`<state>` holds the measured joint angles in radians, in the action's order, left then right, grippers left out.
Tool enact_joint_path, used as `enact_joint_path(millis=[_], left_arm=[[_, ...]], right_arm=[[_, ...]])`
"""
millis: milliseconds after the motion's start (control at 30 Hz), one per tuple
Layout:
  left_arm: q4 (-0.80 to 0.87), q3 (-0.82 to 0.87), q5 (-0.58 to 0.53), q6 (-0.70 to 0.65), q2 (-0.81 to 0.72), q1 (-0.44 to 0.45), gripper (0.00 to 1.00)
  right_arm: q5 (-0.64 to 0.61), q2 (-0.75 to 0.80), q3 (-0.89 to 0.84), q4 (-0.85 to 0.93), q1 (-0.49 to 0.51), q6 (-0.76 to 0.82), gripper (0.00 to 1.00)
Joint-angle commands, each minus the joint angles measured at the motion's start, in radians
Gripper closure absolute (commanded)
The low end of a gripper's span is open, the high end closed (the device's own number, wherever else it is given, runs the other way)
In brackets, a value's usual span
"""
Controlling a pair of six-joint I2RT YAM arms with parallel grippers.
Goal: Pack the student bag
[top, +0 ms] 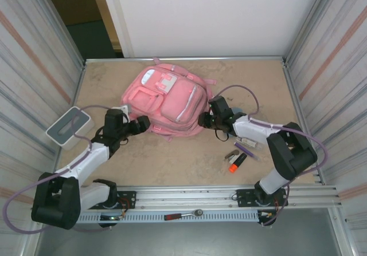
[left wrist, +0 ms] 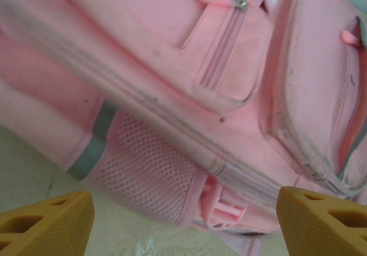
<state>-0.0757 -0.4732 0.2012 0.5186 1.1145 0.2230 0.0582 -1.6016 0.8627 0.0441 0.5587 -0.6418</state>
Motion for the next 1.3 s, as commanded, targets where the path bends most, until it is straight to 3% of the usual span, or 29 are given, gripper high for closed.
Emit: enact_joint_path(millis=[0,167,433,533,700,833,1000,1133,1267], left_arm=[[-0.085,0.020,0.072,0.113,0.025,-0.030,0.16],[-0.236,0.052,0.109,0.174,0.168,-0.051,0.17],[-0.332,-0.040,0.174,0.189,0.402,-0.072,0.29],[-0.369,-0.065,0.195,0.195,0.472,-0.077,0.36],[-0.463,-0.063,0.253,0.224,0.558,-0.079,0.62],[-0.503,-0.026,0.295,0.250,0.527,-0.079,0.78],[-0.398,-0.019,0.308,0.241,0.367,-0.072,0.86],[-0.294,-0.030,0.286,0.222,0.244,-0.054,0.92],[-0.239,-0.043,0.285,0.224,0.183,-0.051,0.97]], right_arm=[[-0.007,-0.066,0.073,0.018,-0.037,0.089,0.68],[0.000,-0.169,0.166,0.046,-0.052,0.156,0.70],[-0.003,-0.188,0.182,0.059,-0.051,0.173,0.70],[-0.005,-0.164,0.164,0.056,-0.050,0.186,0.67],[-0.043,-0.048,0.122,0.069,-0.025,0.250,0.58],[-0.140,0.092,0.056,0.064,0.059,0.329,0.54],[-0.177,0.176,-0.050,-0.055,0.231,0.470,0.50],[-0.247,0.168,-0.166,-0.306,0.372,0.594,0.49],[-0.316,0.056,-0.178,-0.500,0.482,0.683,0.49]])
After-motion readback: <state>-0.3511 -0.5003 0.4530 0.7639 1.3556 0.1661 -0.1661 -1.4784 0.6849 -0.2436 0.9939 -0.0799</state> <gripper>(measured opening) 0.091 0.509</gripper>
